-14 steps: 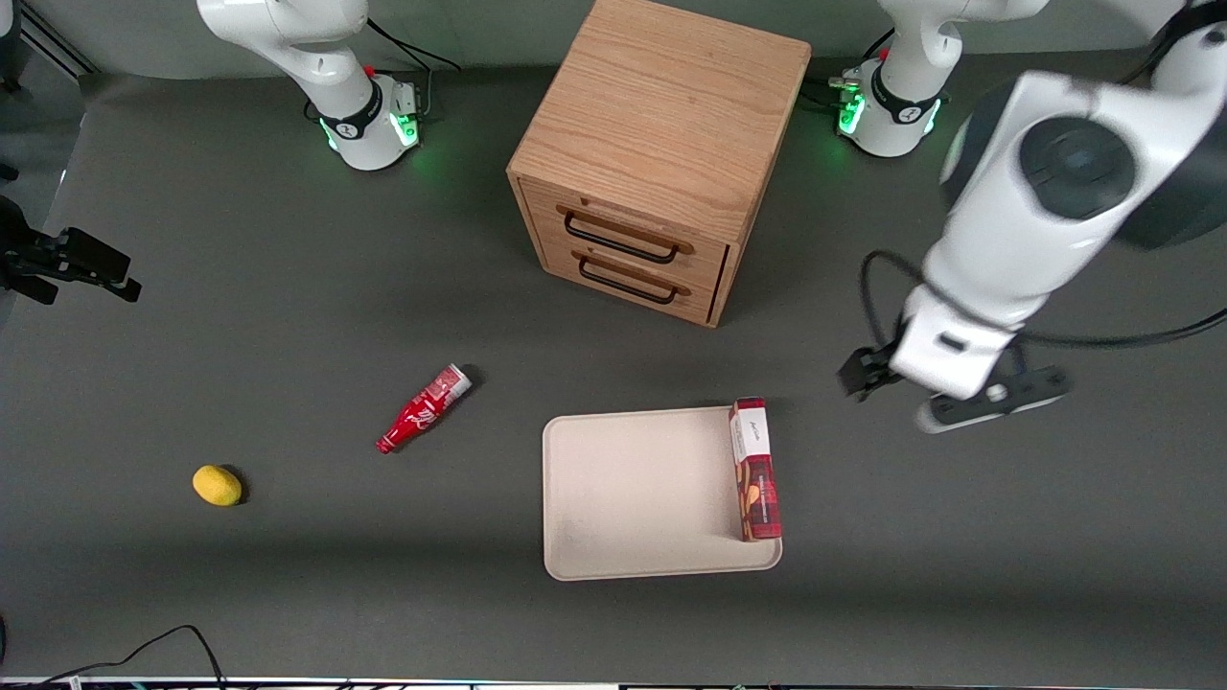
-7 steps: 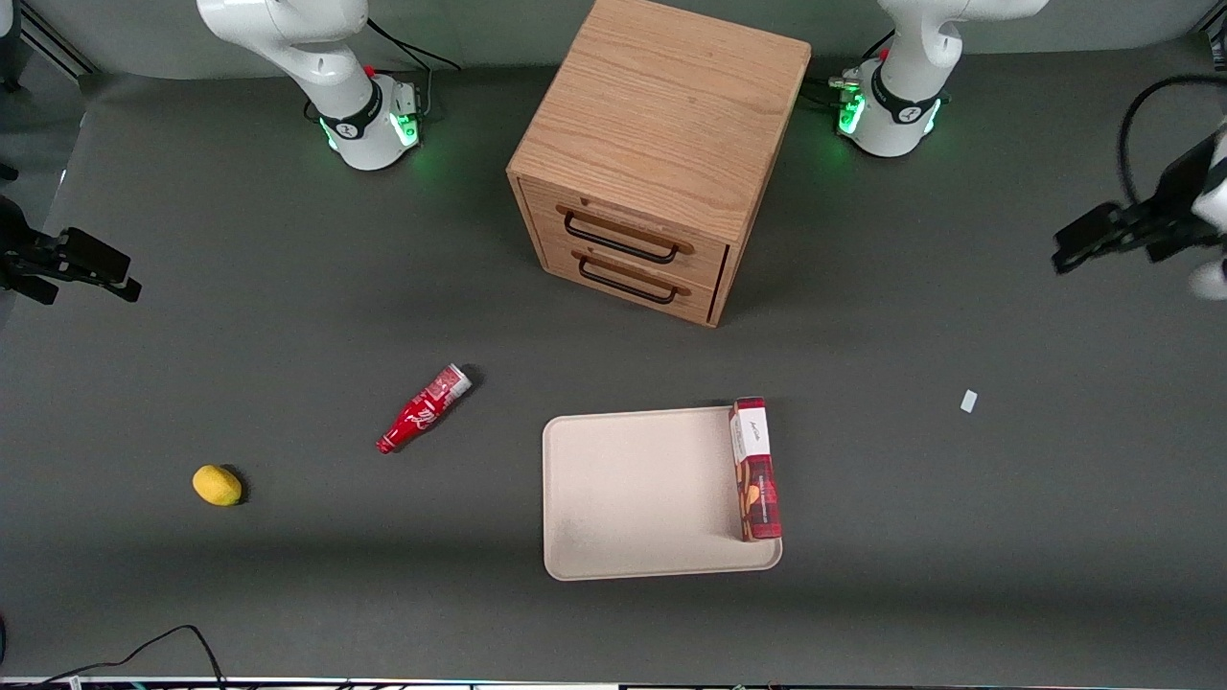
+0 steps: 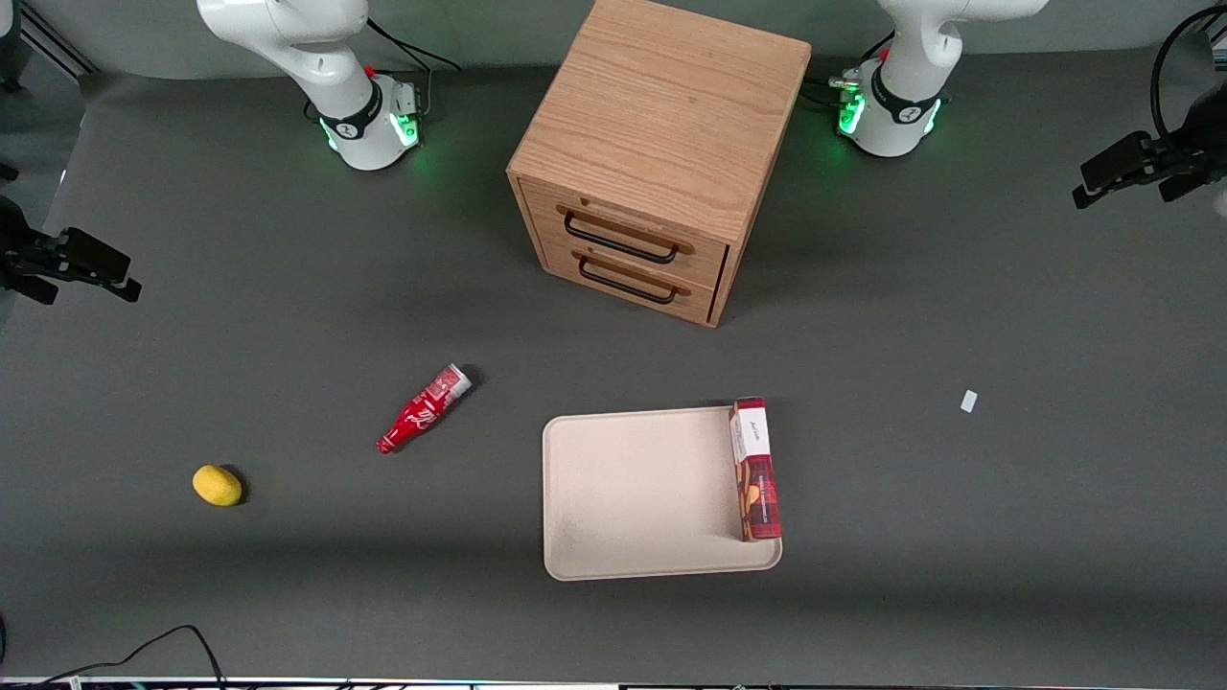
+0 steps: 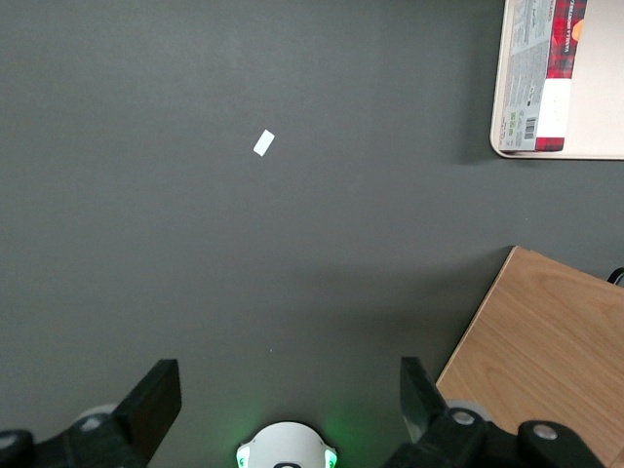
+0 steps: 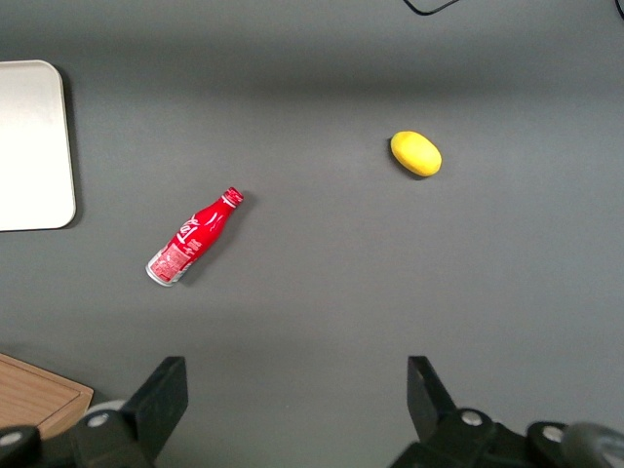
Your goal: Place red cookie box on tray
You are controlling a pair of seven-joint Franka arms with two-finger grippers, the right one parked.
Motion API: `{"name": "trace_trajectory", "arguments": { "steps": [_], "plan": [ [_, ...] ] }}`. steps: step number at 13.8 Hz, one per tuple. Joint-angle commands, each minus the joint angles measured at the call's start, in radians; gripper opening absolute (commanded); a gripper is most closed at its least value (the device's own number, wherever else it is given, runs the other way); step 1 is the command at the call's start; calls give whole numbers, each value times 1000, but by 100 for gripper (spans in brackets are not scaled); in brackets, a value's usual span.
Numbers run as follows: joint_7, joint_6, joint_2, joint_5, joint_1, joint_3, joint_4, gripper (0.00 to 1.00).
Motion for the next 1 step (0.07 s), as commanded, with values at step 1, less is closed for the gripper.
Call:
{"name": "trace_trajectory", "arguments": {
  "steps": [1],
  "plan": [
    [58,-46,34,22,-13,6,65,100]
  ]
}}
